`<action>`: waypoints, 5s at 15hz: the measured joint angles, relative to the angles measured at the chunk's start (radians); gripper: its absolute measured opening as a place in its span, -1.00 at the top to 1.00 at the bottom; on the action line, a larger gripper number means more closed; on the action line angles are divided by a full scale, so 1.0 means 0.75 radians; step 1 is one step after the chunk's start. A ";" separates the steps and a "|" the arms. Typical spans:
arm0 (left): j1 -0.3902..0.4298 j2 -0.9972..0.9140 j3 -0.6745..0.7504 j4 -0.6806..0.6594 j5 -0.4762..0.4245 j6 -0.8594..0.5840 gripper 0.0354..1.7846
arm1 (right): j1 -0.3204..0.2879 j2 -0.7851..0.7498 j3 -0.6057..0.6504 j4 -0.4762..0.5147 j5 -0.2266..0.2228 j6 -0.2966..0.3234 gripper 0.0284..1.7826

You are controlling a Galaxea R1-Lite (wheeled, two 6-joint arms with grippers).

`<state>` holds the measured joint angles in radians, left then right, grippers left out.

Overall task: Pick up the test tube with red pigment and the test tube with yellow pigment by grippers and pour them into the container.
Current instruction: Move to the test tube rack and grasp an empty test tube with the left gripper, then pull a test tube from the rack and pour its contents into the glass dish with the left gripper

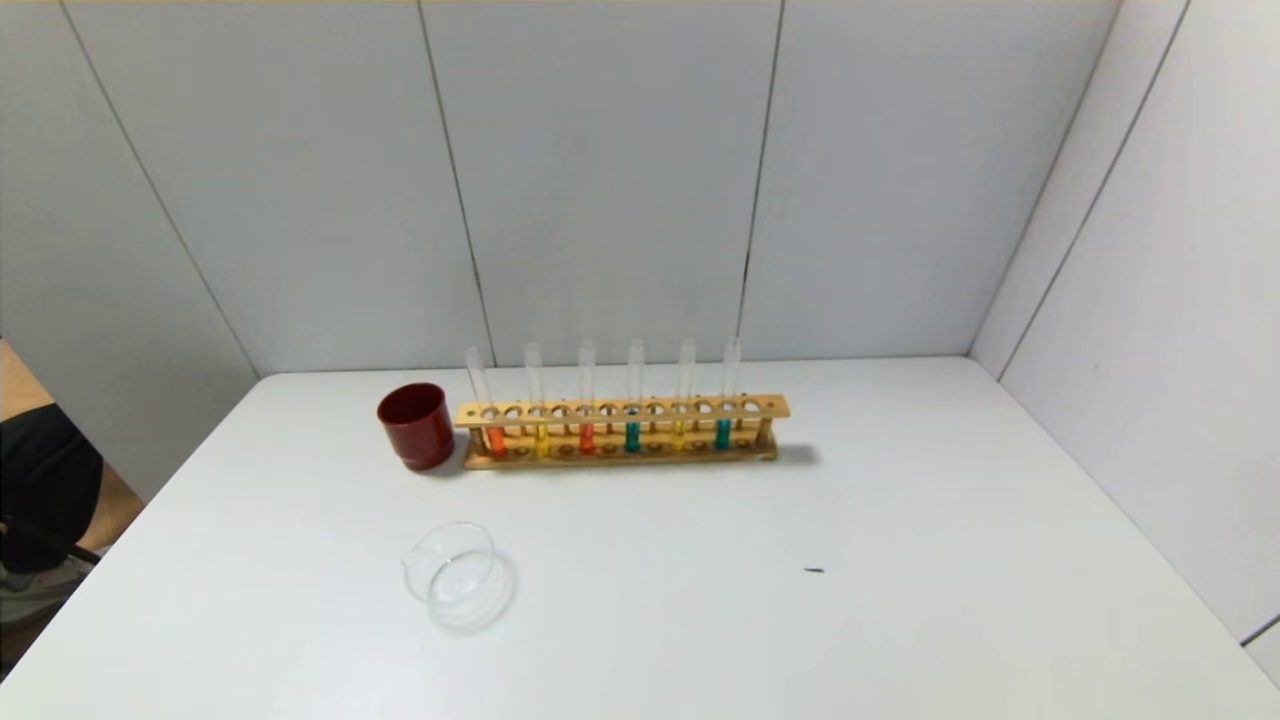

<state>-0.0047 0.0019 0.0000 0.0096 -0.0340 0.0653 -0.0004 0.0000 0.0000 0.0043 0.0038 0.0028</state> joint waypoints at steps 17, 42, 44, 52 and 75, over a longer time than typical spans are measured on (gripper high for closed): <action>-0.015 1.042 -1.449 0.420 -0.119 0.087 -0.96 | 0.000 0.000 0.000 0.001 0.000 0.001 -0.96; -0.211 2.453 -1.070 -1.065 -0.260 -0.133 -0.96 | 0.001 0.000 0.000 0.001 0.000 0.001 -0.96; -0.212 2.515 -1.090 -1.083 -0.260 -0.134 -0.96 | 0.001 0.000 0.000 0.001 0.001 0.001 -0.96; -0.214 2.715 -1.271 -1.100 -0.203 -0.127 -0.96 | 0.000 0.000 0.000 0.001 0.001 0.001 -0.96; -0.252 2.584 -1.455 -0.888 -0.163 -0.127 0.67 | 0.001 0.000 0.000 0.000 0.000 0.001 -0.96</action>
<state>-0.1938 1.9398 -1.0915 -0.6562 -0.1562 -0.0298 0.0000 0.0000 0.0000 0.0043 0.0038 0.0032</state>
